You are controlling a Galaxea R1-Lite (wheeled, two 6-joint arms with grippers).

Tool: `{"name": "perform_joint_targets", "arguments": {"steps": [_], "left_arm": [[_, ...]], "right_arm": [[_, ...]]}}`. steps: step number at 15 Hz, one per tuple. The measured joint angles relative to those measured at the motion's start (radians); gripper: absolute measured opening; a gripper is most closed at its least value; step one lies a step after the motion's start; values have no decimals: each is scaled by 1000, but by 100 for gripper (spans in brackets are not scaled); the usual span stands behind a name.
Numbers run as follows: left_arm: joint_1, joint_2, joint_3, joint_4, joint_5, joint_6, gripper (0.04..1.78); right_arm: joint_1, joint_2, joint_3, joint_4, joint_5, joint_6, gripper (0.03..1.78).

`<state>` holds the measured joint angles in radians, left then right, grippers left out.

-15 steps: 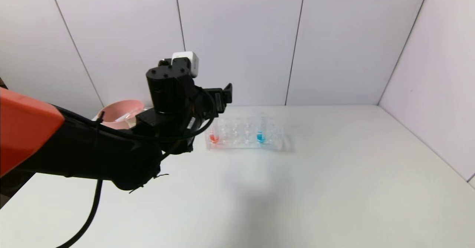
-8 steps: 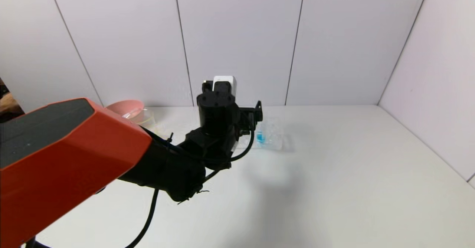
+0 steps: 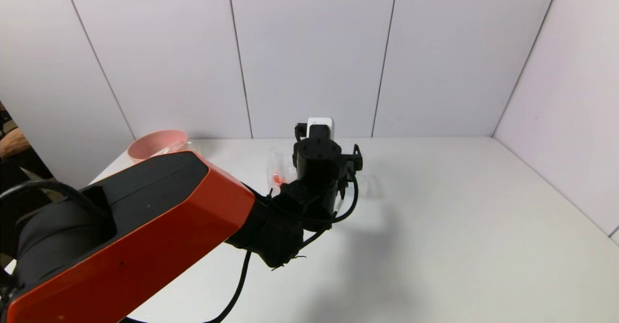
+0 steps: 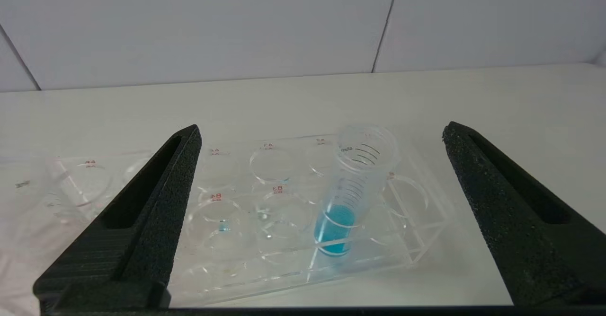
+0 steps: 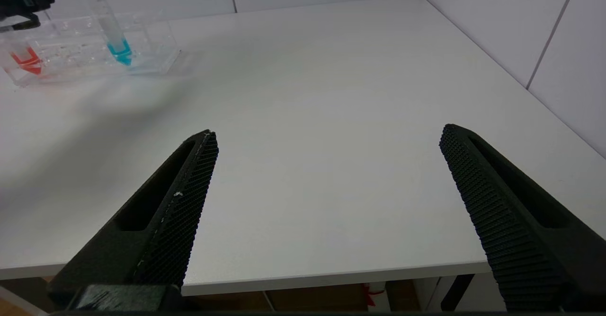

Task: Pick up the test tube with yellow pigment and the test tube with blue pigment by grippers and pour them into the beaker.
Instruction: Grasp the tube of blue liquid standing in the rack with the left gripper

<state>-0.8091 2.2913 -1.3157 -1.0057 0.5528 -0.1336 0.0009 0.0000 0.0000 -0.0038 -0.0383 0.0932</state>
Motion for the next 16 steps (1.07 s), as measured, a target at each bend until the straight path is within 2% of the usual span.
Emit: {"name": "perform_joint_targets", "arguments": {"steps": [14,16], "left_arm": [[13,172,-166,58,2,7,178],[20,175,-174,69,1,7,171]], "right_arm": [[0,0,0,0,0,0,171],[1,0,0,0,0,0,171]]}}
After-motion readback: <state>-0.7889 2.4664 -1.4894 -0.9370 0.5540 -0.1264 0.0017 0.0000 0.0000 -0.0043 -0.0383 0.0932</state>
